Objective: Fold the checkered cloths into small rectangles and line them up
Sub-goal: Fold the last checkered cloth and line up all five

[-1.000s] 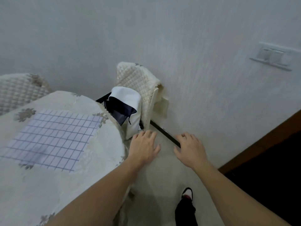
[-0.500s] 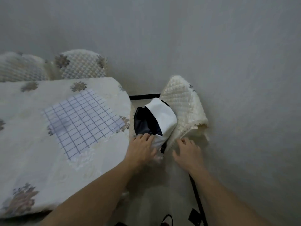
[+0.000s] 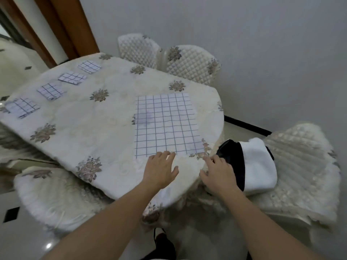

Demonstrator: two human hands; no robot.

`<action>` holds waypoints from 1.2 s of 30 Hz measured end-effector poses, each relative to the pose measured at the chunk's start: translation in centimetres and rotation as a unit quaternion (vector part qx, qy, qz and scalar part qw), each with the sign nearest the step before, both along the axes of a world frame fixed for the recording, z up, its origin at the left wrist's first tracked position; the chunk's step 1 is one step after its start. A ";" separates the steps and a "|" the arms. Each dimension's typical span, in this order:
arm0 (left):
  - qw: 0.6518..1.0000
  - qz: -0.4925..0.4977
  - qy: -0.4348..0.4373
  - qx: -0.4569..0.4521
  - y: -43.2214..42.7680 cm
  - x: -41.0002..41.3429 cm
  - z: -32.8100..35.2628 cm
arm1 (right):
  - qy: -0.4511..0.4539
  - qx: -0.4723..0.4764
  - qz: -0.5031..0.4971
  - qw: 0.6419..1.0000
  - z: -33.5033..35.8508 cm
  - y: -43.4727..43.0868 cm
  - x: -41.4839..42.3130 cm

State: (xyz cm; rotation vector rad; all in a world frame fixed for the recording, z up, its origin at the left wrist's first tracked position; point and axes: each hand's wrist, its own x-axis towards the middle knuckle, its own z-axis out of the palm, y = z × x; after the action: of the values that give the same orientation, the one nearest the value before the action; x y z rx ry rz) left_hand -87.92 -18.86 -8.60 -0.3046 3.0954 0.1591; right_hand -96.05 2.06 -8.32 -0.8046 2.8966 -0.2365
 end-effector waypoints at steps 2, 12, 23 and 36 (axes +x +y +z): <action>1.000 0.024 0.004 0.003 -2.4 -0.5 -0.5 | 0.005 0.005 0.021 1.000 -0.3 -2.3 -1.3; 0.999 0.040 0.003 0.008 -10.9 -3.4 -5.1 | -0.035 0.059 0.074 0.995 -4.4 -8.4 -6.5; 0.995 -0.080 -0.011 0.050 -13.2 -5.4 -11.1 | 0.003 0.029 0.214 0.976 -11.6 -9.7 -12.0; 0.991 -0.087 0.103 -0.008 -12.2 -5.3 -14.8 | 0.101 -0.098 0.250 0.958 -16.1 -9.3 -13.5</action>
State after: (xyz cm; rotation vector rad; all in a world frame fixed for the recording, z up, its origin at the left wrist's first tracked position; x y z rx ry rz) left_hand -93.24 -31.06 -23.43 -0.0176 3.3084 0.1725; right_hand -109.55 -7.27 -24.38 -1.6435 2.7472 -0.4087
